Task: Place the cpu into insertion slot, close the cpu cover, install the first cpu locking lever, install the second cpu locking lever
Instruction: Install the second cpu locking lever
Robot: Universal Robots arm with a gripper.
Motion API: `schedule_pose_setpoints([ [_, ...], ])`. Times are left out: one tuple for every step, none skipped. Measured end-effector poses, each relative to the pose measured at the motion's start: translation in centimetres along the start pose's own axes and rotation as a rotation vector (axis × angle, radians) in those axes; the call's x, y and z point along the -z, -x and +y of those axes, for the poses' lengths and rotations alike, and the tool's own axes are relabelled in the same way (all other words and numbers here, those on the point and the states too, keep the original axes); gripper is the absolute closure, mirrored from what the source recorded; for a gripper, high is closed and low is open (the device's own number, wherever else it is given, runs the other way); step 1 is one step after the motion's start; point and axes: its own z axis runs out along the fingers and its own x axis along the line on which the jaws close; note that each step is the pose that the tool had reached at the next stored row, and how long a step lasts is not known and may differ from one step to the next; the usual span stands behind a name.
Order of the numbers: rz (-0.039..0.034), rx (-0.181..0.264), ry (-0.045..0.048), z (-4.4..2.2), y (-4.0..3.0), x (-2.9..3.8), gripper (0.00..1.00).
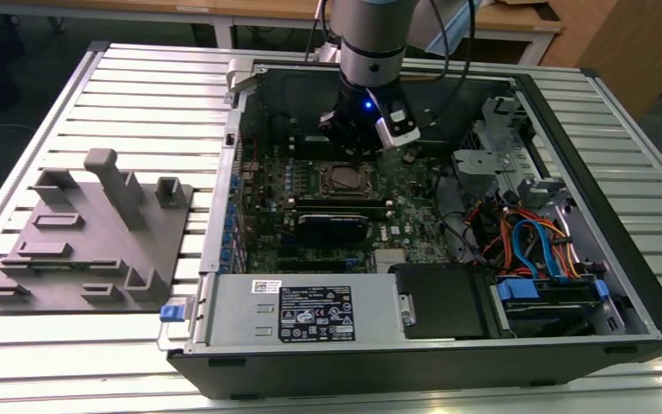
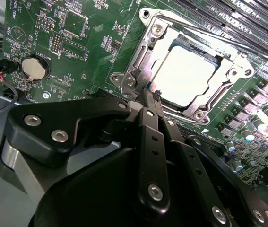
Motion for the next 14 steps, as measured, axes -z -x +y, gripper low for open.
schedule_pose_setpoints([
  [-0.0001, 0.0, 0.0002, 0.01, 0.01, 0.11, 0.9],
  [-0.0001, 0.0, 0.0002, 0.04, 0.02, 0.31, 0.9],
  [-0.0002, 0.0, 0.0003, 0.07, 0.03, 0.62, 0.9],
  [-0.0002, 0.0, 0.0003, 0.1, 0.05, 0.99, 0.9],
  [-0.0003, 0.0, 0.0004, 0.13, 0.06, 1.36, 0.9],
  [-0.0001, 0.0, 0.0001, 0.15, 0.07, 1.62, 0.9],
  [-0.0002, 0.0, -0.0006, 0.17, 0.08, 1.84, 0.9],
  [-0.0002, 0.0, -0.0011, 0.19, 0.09, 2.08, 0.9],
  [-0.0003, 0.0, -0.0017, 0.2, 0.1, 2.18, 0.9],
  [-0.0005, 0.0, -0.0025, 0.21, 0.1, 2.18, 0.9],
  [-0.0005, 0.0, -0.003, 0.19, 0.09, 2.18, 0.9],
  [-0.0004, 0.0, -0.0034, 0.15, 0.1, 2.19, 0.9],
  [-0.0005, 0.0, -0.0035, 0.04, 0.11, 2.2, 0.9],
  [-0.0004, 0.0, -0.0038, -0.14, 0.12, 2.2, 0.9],
])
